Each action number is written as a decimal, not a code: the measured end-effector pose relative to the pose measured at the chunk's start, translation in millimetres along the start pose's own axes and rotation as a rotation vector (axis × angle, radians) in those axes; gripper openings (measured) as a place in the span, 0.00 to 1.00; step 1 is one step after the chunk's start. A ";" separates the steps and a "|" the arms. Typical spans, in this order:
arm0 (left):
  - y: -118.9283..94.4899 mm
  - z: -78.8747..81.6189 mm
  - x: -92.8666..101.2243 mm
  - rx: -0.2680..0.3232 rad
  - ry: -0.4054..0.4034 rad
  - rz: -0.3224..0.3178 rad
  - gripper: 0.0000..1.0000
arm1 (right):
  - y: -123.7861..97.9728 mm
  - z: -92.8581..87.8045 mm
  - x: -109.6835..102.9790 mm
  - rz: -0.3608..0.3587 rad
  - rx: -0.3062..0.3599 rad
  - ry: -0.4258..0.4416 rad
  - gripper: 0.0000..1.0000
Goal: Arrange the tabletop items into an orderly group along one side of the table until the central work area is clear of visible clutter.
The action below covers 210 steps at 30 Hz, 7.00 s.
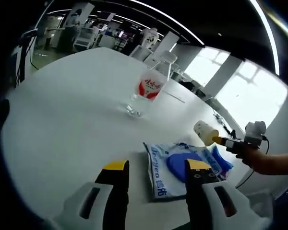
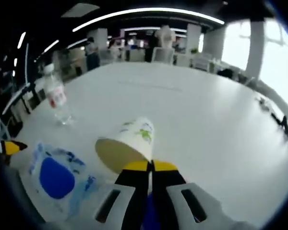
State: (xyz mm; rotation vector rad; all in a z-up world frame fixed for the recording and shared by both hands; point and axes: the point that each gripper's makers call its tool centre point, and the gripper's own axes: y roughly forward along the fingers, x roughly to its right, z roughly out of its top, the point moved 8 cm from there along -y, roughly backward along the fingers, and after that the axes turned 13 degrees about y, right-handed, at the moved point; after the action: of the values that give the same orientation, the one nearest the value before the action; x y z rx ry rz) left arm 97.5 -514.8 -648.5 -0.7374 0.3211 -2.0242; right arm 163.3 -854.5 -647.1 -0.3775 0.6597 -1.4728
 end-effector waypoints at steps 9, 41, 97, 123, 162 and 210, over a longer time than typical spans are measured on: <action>-0.6 0.2 1.3 0.006 -0.008 -0.012 0.44 | -1.3 10.4 -13.5 0.097 -0.070 0.075 0.00; -2.8 0.7 4.0 0.011 -0.002 -0.026 0.40 | 18.4 30.5 -72.8 0.316 -0.385 0.123 0.00; -7.5 7.2 -5.5 0.107 -0.096 -0.019 0.40 | 82.7 71.3 -118.1 0.281 -0.934 0.238 0.00; -14.8 11.9 -10.0 0.164 -0.127 0.013 0.39 | 99.6 89.5 -131.3 0.129 -1.083 0.087 0.00; -14.6 13.8 -16.8 0.189 -0.166 0.004 0.38 | 116.0 103.2 -143.2 0.069 -1.128 0.020 0.00; -16.4 15.0 -16.1 0.210 -0.231 -0.003 0.37 | 114.9 102.7 -151.9 0.130 -1.064 -0.057 0.08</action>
State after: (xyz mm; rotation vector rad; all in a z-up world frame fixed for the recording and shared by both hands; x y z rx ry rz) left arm 101.8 -491.5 -634.7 -0.8276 -0.0262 -1.9165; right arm 321.6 -711.4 -611.3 -1.1540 1.3667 -0.8729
